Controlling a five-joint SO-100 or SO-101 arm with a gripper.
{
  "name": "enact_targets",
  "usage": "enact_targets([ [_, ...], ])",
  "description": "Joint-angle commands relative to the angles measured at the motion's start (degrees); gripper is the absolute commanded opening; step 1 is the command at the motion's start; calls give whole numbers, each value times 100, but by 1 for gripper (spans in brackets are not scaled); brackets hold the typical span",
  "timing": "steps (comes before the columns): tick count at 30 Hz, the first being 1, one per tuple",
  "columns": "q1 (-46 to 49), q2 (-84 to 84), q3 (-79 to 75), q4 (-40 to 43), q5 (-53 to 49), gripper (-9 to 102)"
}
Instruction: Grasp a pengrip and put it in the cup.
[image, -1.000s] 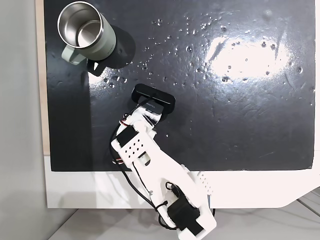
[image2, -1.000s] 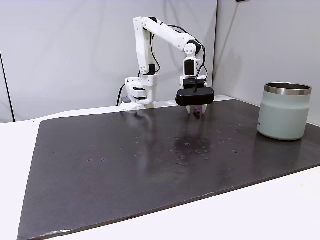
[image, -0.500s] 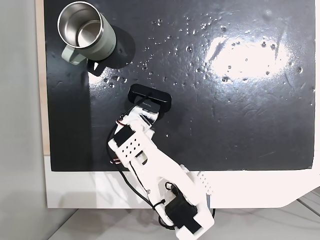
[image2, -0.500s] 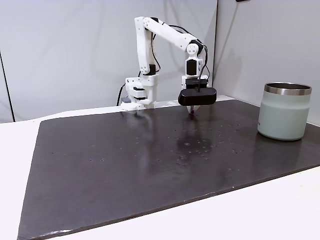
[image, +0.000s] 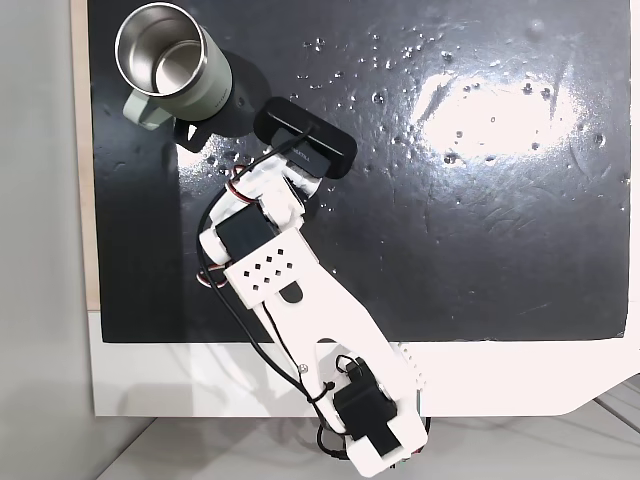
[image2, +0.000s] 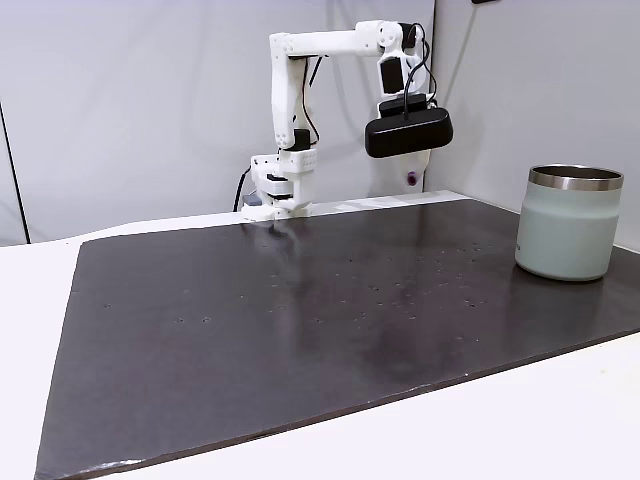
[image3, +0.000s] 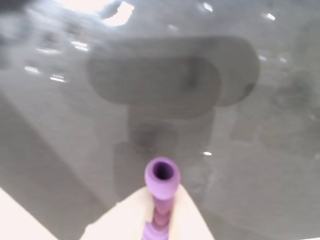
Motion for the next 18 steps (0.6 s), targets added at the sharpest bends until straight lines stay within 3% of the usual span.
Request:
enact_targets([
  [1,79,-202,-1213,264,290,0],
  [10,79,-1978,-4843,1415,1134,0],
  [18,105,-2777,-6258,1283,1143,0],
])
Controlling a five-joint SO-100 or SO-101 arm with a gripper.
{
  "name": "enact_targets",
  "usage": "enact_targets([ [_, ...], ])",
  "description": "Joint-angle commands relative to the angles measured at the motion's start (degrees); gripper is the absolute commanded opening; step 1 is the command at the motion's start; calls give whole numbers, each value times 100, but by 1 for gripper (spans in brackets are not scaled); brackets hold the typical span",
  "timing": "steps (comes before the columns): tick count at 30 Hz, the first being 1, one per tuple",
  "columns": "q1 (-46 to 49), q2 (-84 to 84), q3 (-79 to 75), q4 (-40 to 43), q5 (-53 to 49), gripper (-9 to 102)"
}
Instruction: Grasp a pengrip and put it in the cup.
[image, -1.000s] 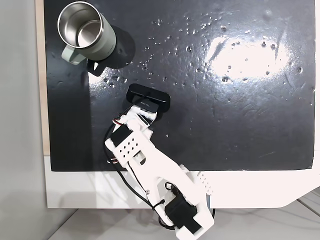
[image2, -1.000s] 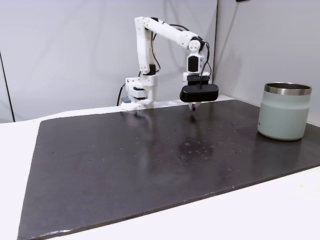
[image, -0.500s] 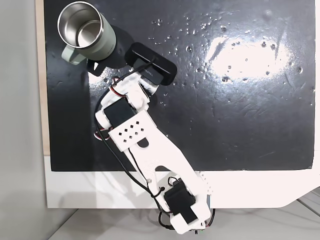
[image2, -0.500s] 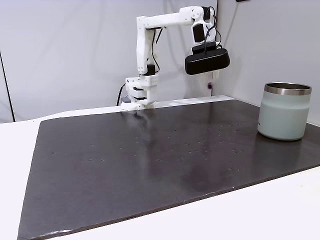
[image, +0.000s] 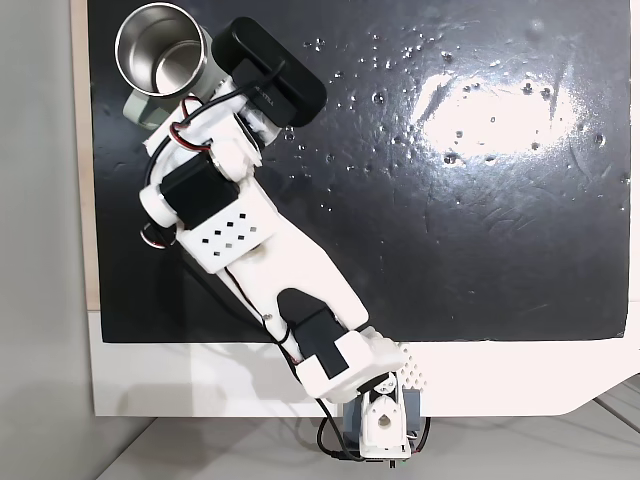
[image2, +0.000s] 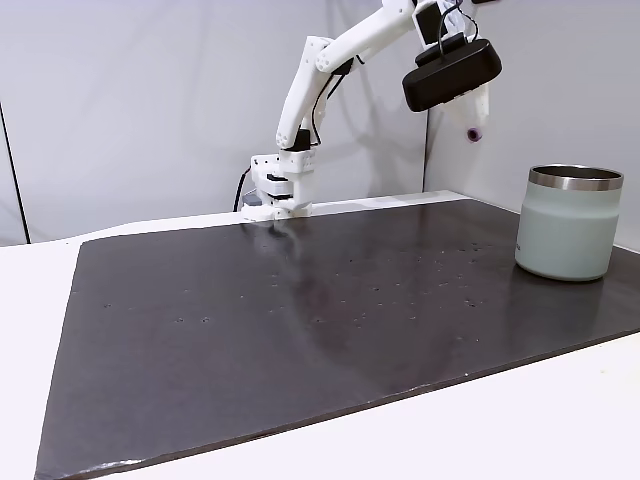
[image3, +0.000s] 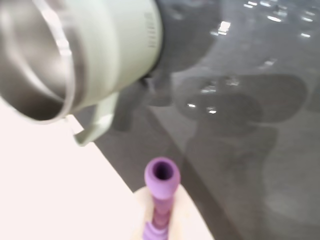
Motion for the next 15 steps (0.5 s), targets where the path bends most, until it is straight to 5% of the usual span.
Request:
enact_targets([
  [1,97,-167,-861,-158,70,0],
  [15,290,-1477,-3190,-923,70,0],
])
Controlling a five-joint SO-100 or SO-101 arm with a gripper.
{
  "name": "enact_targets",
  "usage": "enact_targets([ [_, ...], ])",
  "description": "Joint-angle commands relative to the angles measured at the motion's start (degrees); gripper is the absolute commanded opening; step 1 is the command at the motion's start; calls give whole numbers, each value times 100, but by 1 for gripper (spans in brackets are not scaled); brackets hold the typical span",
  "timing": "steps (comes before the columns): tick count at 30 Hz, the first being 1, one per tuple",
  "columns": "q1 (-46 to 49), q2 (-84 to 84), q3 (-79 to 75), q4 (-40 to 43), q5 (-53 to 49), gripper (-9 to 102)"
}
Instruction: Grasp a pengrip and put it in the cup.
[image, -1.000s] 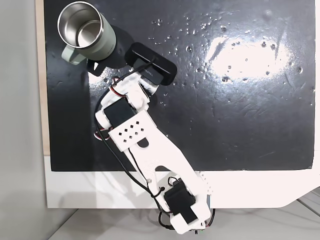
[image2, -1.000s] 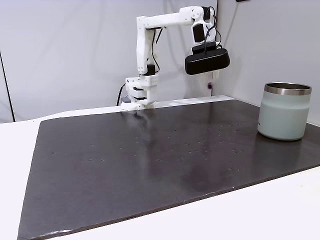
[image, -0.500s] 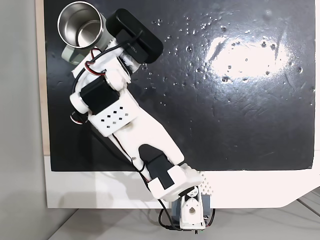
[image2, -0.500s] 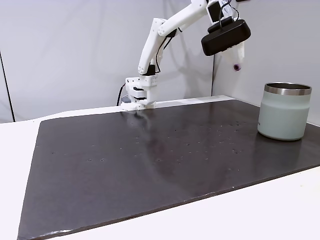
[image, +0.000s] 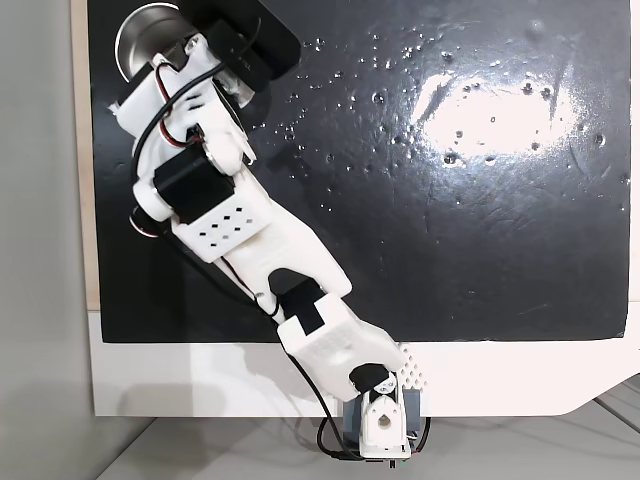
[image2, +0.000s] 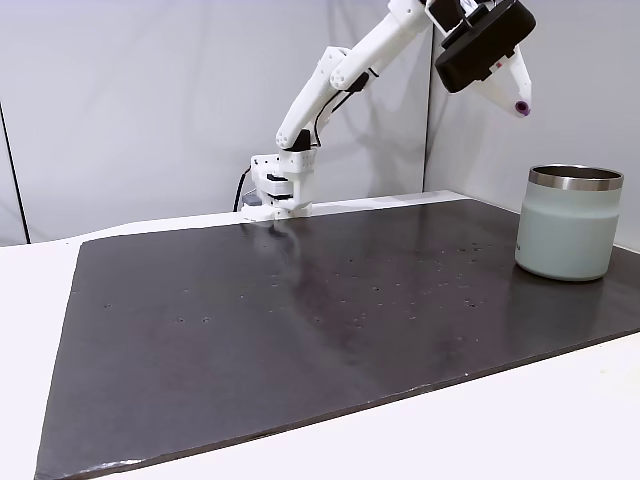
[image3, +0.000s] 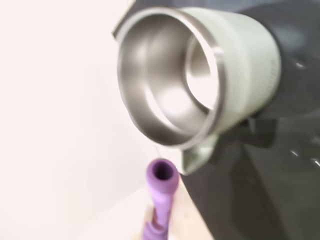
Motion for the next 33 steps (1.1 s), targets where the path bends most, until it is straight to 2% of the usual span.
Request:
enact_targets([
  [1,290,-149,-677,-334,79,0],
  [7,483,-923,-1336,-756,448,0],
  [16,264,-2021,-2294,-1257,457,0],
  [27,237,-2276,-2294,-1556,563,0],
  [28,237,-2276,-2294,-1538,501,2],
  [32,229,-2268,-2294,-1415,123,31],
  [33,229,-2259,-2294,-1406,123,33],
])
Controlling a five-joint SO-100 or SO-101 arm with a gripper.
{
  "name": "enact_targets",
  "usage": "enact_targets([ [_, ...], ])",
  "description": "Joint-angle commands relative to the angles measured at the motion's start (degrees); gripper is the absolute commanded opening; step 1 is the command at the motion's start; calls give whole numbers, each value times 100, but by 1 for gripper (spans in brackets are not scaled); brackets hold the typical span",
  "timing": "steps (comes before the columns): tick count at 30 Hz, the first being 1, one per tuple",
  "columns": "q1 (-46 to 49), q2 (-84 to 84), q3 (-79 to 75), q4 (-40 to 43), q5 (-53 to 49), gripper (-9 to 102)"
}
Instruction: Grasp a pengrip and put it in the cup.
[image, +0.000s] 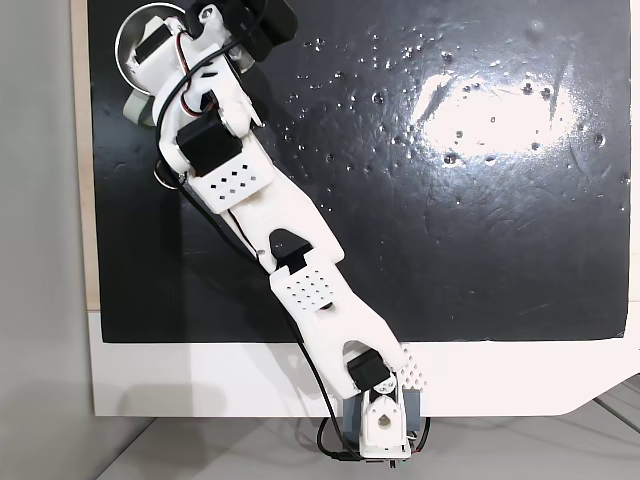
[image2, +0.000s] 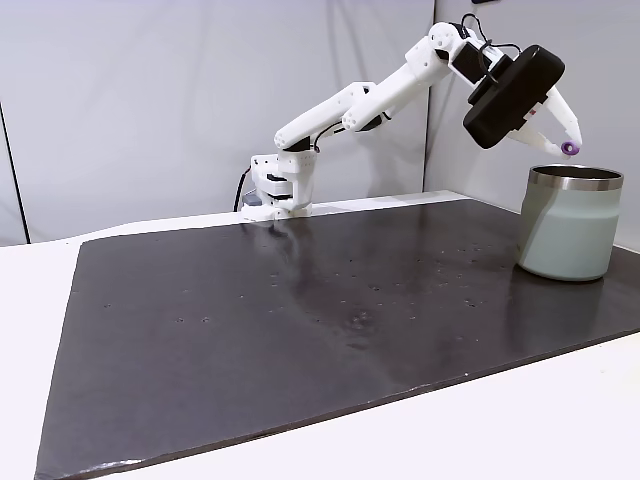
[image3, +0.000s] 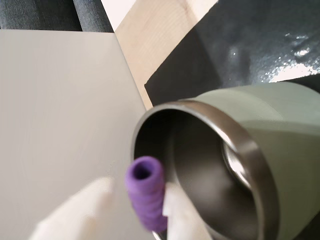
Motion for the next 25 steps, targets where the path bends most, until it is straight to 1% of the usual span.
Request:
enact_targets([
  [1,-44,132,-369,-18,-149,34],
  [25,-193,149,-369,-9,-167,35],
])
